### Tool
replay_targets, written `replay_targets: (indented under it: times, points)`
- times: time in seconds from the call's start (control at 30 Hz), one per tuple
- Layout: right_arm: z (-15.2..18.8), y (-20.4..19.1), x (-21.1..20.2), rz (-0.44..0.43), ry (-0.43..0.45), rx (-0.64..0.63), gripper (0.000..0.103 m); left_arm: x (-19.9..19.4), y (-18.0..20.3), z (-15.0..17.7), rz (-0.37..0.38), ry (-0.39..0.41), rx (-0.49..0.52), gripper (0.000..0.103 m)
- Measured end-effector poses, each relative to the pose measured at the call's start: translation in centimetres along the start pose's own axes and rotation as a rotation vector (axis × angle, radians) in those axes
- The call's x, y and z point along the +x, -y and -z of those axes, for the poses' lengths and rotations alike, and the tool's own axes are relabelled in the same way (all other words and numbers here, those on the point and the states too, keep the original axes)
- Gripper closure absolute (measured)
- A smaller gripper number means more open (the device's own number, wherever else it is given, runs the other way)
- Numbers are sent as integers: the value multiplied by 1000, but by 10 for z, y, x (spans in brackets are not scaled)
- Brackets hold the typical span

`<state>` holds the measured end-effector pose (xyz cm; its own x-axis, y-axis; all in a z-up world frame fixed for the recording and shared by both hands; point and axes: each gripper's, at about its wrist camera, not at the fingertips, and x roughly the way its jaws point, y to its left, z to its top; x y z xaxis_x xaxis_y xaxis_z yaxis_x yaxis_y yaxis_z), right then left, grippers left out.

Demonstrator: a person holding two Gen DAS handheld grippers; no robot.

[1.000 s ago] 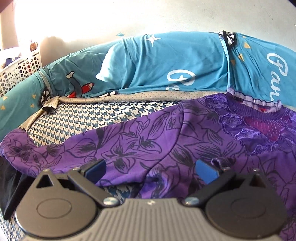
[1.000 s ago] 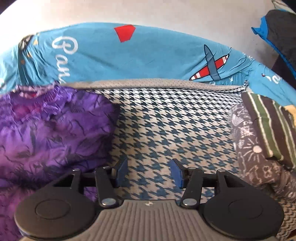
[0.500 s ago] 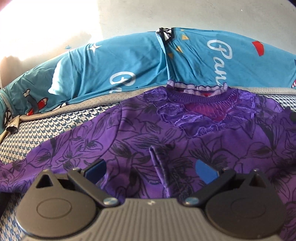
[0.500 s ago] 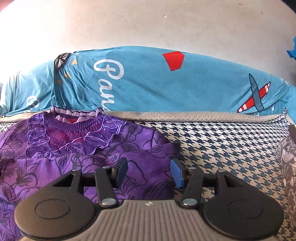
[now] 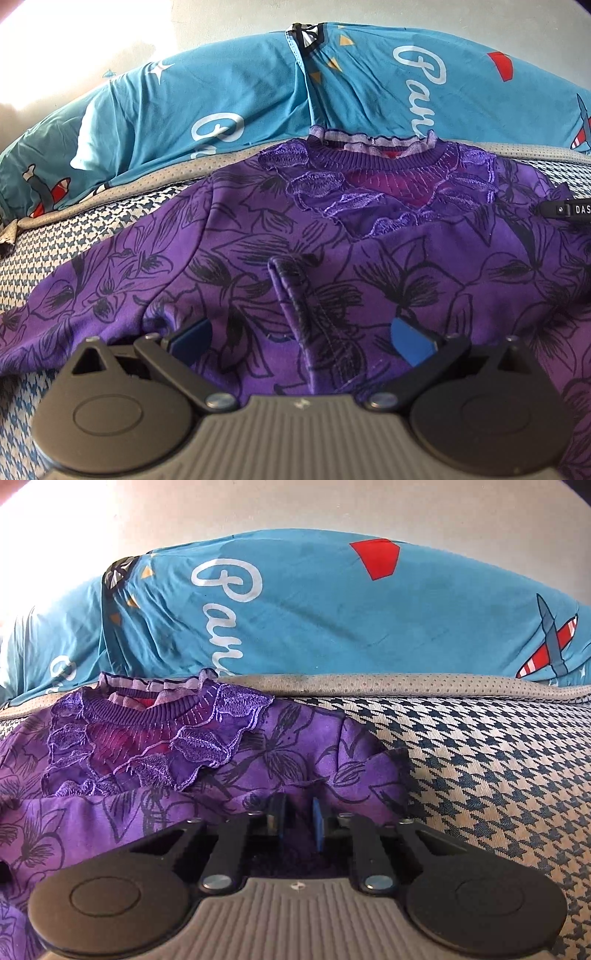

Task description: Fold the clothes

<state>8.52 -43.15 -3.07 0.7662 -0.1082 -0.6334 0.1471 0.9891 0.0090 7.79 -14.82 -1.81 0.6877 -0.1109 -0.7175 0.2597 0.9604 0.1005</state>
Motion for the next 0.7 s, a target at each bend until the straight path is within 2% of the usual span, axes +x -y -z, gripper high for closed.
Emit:
replay_targets:
  times: [0.17,0.47,0.63,0.7]
  points:
    - [-3,-4,0,25,16,-22,98,3,-2,0,2,-15,-7,0]
    - [-15,-9,-11,54,104,-2,99,2,-6,-1,-18,-16,-23,0]
    - [-21,-9,-18,23,159,27,99,3,-10,-2,-27,-23,-39,0]
    - [-19,-7,-10,20,123,32,99,4,-10,-2,-36,-27,-40,0]
